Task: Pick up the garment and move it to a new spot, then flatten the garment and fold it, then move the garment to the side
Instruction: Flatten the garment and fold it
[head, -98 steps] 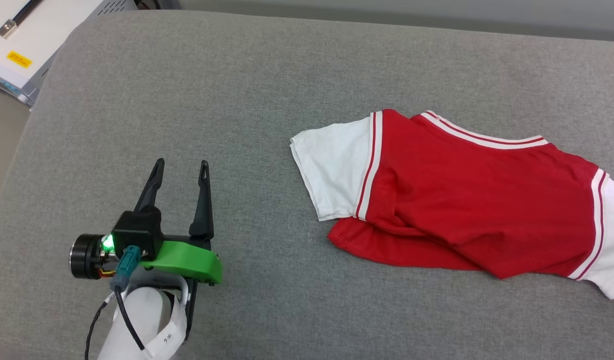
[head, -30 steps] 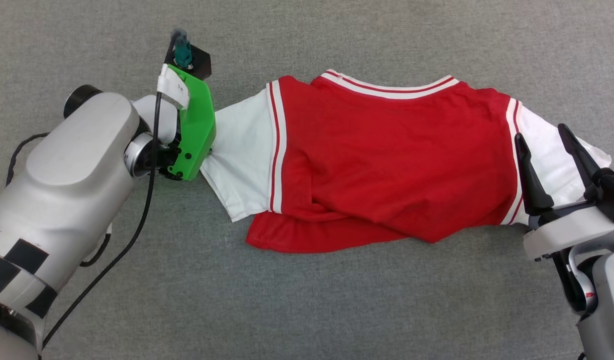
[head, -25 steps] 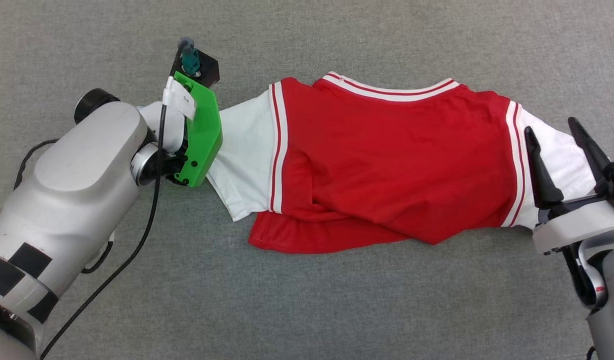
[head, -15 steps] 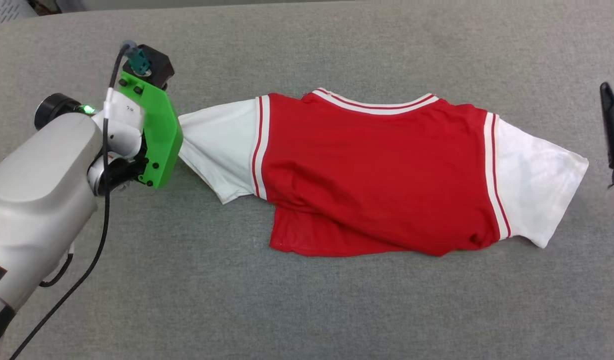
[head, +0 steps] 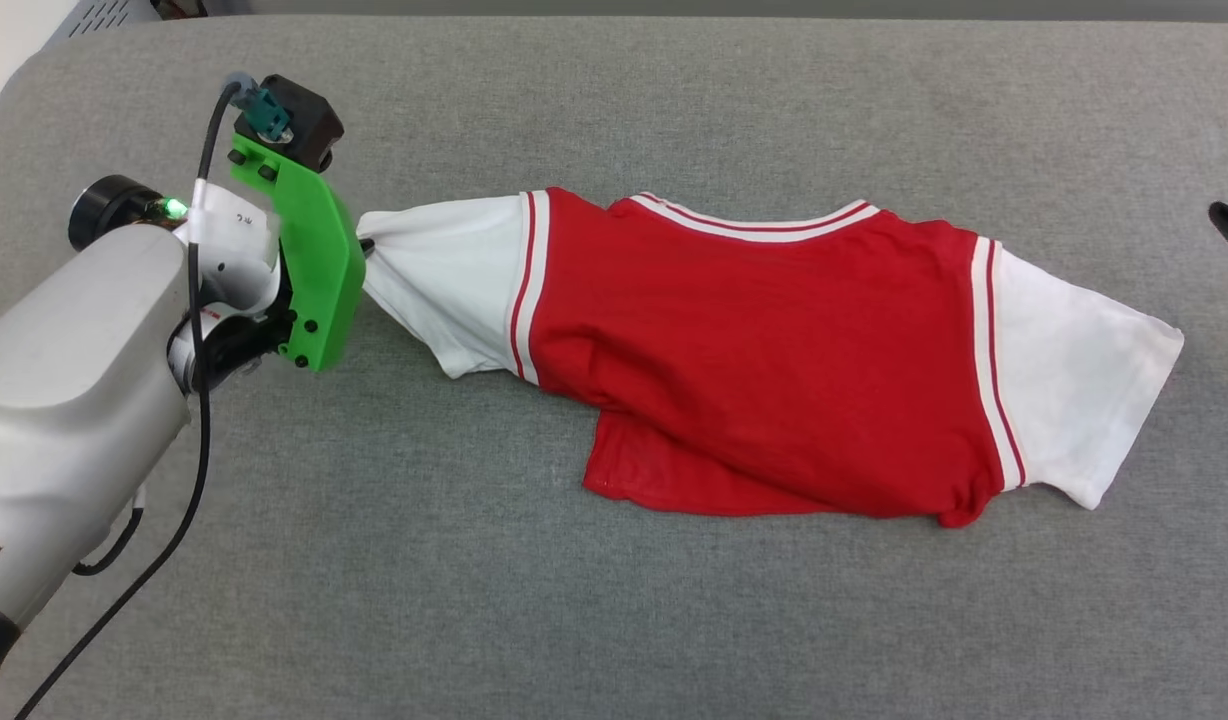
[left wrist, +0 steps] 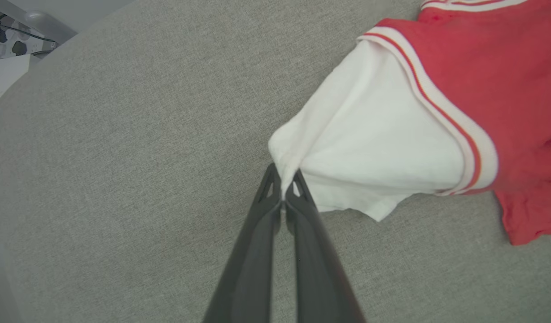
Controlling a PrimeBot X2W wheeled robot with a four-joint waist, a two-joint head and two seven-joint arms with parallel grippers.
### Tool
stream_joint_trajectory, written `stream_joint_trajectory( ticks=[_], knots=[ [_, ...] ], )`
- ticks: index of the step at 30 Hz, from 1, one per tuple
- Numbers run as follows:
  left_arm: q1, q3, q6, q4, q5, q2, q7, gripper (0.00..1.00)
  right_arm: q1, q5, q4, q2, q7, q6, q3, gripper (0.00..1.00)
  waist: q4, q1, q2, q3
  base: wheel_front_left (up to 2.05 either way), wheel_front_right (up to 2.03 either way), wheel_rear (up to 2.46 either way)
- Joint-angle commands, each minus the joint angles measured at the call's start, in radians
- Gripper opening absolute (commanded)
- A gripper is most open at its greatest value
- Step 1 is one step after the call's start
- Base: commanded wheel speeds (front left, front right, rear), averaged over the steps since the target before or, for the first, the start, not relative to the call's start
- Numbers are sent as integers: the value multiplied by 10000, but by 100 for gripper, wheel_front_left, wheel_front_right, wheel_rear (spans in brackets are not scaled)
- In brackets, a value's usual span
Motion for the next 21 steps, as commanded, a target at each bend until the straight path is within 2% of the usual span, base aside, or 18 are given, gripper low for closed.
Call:
stream_joint_trajectory(
  ticks=[1, 4, 8, 17, 21],
  knots=[
    [12, -2, 77, -49, 166, -54, -84, 0, -274, 396, 173, -250, 603, -9, 232, 100, 114, -1, 54, 119, 0, 0, 0],
    [-99, -16, 115, -200, 255, -116, -132, 0, -554, 1117, 649, -566, 1769, -9, 595, 100, 226, -1, 54, 267, 0, 0, 0],
    [-238, -19, 154, -370, 352, -160, -193, 0, -762, 1696, 1263, -536, 2685, -9, 886, 100, 339, -1, 54, 466, 0, 0, 0],
    [-568, 0, 226, -721, 509, -218, -244, 0, -992, 1667, 2392, -99, 2853, -9, 1387, 100, 563, -1, 54, 1064, 0, 0, 0],
    [-660, 13, 247, -781, 540, -239, -276, 0, -660, 1802, 3084, 366, 2729, -9, 1706, 100, 593, -1, 54, 1232, 0, 0, 0]
  ],
)
